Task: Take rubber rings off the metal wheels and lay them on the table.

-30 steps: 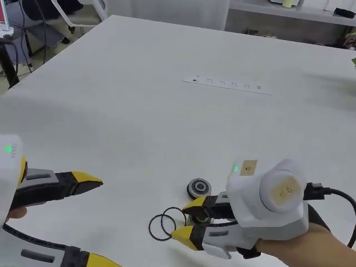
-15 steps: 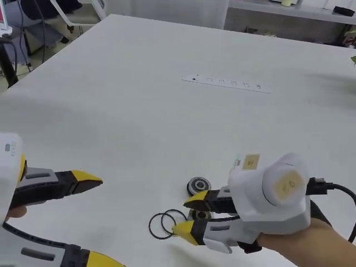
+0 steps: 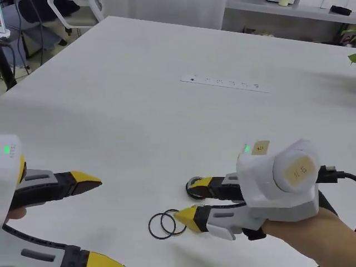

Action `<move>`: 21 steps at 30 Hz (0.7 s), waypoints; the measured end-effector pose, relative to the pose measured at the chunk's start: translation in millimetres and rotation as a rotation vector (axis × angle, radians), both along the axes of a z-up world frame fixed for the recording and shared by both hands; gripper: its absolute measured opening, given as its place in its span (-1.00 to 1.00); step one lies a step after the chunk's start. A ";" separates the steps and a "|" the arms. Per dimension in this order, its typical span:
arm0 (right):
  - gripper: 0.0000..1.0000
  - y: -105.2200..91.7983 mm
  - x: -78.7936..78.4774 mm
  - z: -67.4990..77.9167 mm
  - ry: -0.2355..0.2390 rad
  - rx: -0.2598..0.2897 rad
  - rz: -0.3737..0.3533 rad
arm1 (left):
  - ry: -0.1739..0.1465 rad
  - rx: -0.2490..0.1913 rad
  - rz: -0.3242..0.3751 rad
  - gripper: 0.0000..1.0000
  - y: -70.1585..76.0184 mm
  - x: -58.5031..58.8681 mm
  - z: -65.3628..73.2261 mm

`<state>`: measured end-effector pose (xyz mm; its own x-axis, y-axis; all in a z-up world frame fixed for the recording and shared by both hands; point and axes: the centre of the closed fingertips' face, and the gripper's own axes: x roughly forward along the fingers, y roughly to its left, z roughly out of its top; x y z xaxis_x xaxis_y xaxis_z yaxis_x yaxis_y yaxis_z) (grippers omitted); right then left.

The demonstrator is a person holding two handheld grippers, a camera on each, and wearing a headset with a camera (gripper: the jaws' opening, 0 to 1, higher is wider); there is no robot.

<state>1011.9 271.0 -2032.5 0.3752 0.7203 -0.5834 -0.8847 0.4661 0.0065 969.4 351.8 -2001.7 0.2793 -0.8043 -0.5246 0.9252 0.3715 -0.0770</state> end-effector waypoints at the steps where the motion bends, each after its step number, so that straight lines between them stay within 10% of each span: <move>1: -0.45 -0.7 1.5 2.2 -0.001 0.008 -0.007 | 0.000 0.000 0.000 0.55 -0.1 -0.1 0.0; 21: -0.35 -27.4 27.2 29.6 -0.009 0.140 -0.145 | 0.000 0.005 -0.005 0.55 -0.9 -0.1 -1.4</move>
<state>1039.1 243.6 -2003.0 0.4860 0.7323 -0.4771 -0.8086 0.5839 0.0725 969.3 350.9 -2003.1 0.2747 -0.8030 -0.5288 0.9272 0.3669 -0.0755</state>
